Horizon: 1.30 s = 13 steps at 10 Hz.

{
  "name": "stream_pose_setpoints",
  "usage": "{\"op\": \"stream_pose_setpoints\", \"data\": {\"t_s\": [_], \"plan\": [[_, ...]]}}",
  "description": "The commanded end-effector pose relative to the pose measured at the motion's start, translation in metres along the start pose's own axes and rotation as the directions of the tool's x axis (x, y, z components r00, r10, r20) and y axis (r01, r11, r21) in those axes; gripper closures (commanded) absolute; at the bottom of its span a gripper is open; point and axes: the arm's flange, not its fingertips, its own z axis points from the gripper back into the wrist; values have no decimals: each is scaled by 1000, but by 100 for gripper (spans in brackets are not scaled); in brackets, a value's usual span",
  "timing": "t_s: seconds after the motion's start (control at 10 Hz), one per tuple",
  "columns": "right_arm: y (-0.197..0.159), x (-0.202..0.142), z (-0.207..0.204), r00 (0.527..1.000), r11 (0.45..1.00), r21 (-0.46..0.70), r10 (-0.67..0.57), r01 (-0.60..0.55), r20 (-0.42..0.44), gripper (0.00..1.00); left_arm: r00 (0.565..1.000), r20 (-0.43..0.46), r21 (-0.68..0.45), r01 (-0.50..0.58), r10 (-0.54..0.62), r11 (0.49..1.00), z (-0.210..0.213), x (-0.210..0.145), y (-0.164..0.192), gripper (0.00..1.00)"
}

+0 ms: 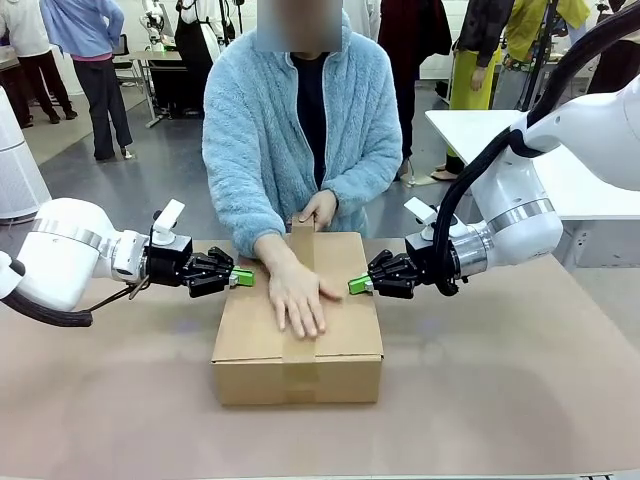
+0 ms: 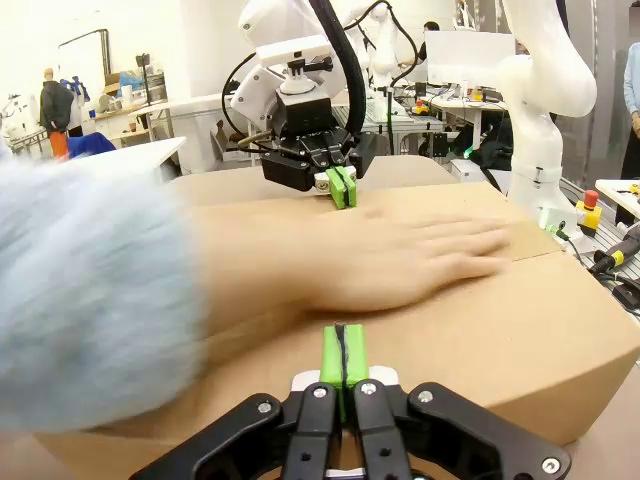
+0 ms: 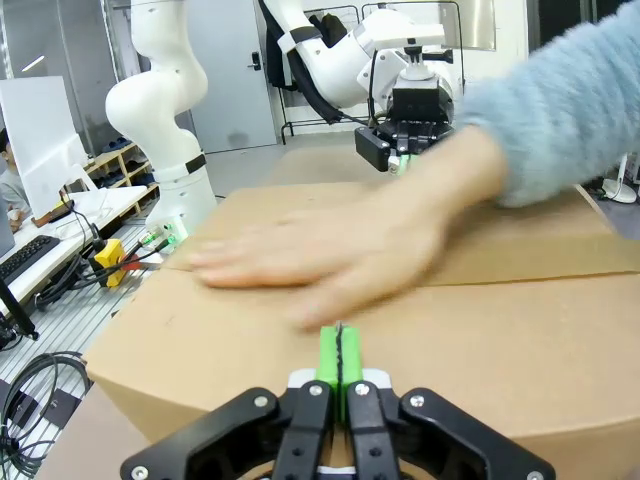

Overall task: Wrap the clocks to prevent damage.
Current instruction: After the human seals the box with tape, release both hands from the side flaps of the Package Box.

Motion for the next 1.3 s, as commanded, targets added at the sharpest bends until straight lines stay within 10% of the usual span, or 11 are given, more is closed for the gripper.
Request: {"op": "stream_pose_setpoints", "data": {"t_s": [0.0, 1.2], "plan": [[2, -4, -2, 1000, 1000, -20, -6, 6, -2, 99, 1000, 0, 14, -1, 1, 1000, -3, -1, 1, 99], [2, -4, -2, 1000, 1000, -20, -6, 6, -2, 99, 1000, 0, 14, -1, 1, 1000, -3, -1, 1, 99]]}}
